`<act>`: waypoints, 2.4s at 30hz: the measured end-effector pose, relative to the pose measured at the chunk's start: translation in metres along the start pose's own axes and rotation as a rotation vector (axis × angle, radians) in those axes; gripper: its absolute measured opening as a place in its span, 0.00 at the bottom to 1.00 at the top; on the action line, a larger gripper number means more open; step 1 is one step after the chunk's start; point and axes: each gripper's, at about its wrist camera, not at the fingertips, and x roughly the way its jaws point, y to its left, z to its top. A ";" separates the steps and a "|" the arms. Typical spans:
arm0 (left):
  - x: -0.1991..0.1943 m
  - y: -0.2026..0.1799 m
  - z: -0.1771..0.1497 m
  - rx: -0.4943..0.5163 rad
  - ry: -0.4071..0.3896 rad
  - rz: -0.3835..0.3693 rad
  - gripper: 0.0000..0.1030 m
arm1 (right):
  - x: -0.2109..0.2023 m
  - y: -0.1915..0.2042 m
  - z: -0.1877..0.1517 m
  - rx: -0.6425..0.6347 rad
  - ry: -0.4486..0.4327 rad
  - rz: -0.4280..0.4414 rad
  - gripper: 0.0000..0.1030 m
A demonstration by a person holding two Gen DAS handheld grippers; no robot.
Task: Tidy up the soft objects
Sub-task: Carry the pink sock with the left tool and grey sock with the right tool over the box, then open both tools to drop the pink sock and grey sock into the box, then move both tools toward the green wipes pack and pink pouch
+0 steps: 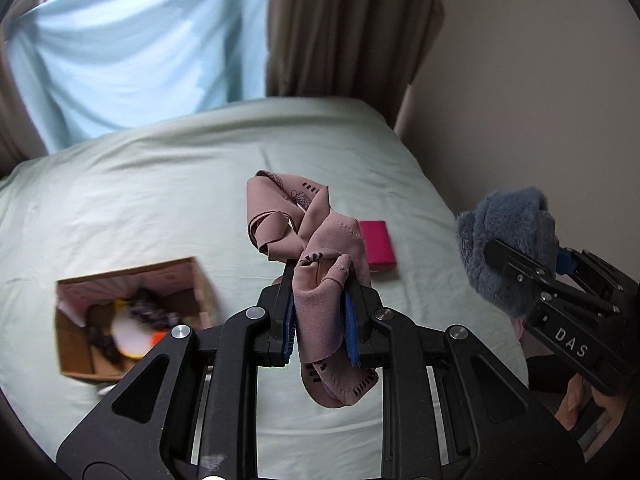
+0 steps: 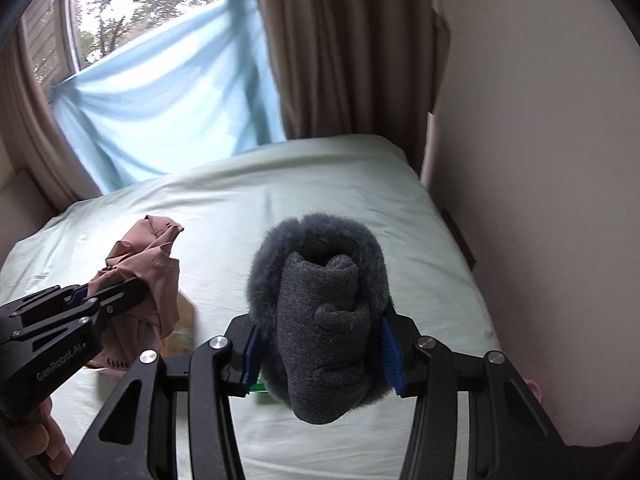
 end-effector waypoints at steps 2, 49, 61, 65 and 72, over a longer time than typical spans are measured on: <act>-0.019 0.019 0.000 -0.016 -0.016 0.014 0.17 | -0.011 0.025 0.002 -0.006 -0.009 0.025 0.44; 0.098 0.340 -0.086 -0.268 0.426 0.128 0.17 | 0.216 0.320 -0.027 -0.045 0.543 0.238 0.44; 0.117 0.329 -0.094 -0.169 0.529 0.112 1.00 | 0.267 0.324 -0.033 0.032 0.683 0.288 0.99; 0.108 0.330 -0.096 -0.155 0.524 0.126 1.00 | 0.260 0.314 -0.034 0.044 0.676 0.298 0.99; 0.087 0.334 -0.089 -0.150 0.489 0.145 1.00 | 0.237 0.312 -0.025 -0.011 0.595 0.276 0.99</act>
